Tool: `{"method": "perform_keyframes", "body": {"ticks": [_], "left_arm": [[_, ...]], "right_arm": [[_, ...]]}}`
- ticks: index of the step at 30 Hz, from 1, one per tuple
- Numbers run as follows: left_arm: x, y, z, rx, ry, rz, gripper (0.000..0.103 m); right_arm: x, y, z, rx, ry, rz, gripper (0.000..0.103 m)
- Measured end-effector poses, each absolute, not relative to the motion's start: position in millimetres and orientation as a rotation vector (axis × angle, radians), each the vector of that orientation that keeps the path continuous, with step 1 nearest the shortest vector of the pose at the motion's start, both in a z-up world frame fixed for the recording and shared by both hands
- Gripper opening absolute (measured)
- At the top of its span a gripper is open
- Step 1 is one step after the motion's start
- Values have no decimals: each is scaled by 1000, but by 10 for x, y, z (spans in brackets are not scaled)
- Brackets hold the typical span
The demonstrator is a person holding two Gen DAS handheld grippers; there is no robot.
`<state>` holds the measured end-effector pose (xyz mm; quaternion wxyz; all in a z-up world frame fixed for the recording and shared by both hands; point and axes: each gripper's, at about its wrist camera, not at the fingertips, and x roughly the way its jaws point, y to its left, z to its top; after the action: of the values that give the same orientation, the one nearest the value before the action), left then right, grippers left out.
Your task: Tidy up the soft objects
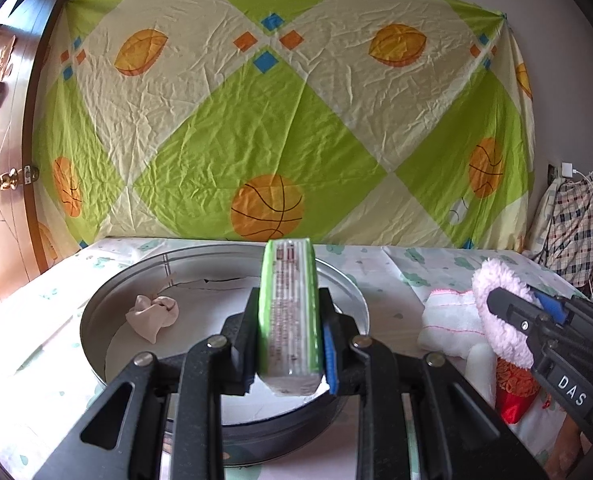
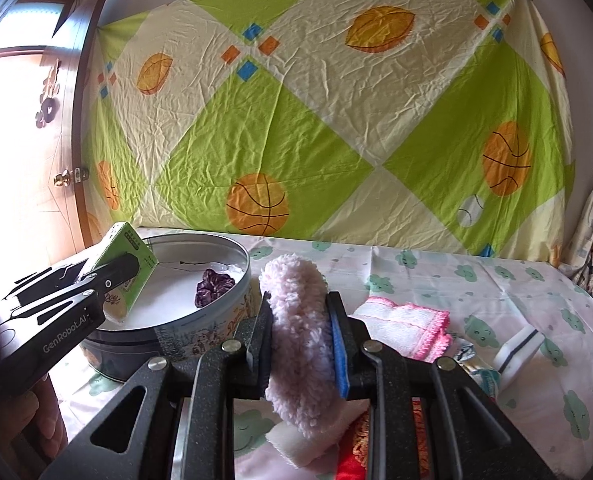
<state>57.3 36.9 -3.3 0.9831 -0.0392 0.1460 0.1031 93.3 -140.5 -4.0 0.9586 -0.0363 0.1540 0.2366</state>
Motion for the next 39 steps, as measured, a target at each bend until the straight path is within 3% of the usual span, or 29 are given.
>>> {"method": "perform_keyframes", "body": {"ticks": [39], "left_arm": [[428,1034,-82,-136,329,315,24]], "right_arm": [[786,-600,-68,-173,320,621,26]]}}
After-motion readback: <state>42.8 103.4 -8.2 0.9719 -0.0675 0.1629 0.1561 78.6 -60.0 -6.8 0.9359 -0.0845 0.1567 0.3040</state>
